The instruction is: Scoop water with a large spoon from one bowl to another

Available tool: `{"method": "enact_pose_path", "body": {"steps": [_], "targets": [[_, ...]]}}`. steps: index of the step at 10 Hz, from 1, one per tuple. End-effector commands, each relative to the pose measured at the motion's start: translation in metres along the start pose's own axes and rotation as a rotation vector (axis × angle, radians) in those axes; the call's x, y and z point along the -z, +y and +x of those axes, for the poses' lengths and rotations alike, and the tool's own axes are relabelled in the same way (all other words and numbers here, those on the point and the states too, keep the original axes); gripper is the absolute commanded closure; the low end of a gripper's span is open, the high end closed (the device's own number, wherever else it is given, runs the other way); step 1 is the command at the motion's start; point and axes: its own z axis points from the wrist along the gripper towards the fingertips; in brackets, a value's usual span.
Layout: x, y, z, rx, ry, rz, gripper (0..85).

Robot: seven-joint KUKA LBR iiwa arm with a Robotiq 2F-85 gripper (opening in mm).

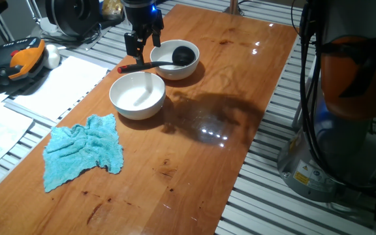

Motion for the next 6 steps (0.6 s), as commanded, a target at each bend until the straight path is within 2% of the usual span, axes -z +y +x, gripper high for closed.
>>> {"method": "enact_pose_path", "body": {"steps": [1,5,6], "targets": [[0.0003,-0.0001,-0.0001,-0.027,-0.073,0.091,85.0],[0.0037,0.0016,-0.0009,-0.027,-0.07,0.097,85.0],[0.0031,0.0012,-0.0014,-0.034,-0.069,0.077,85.0]]}}
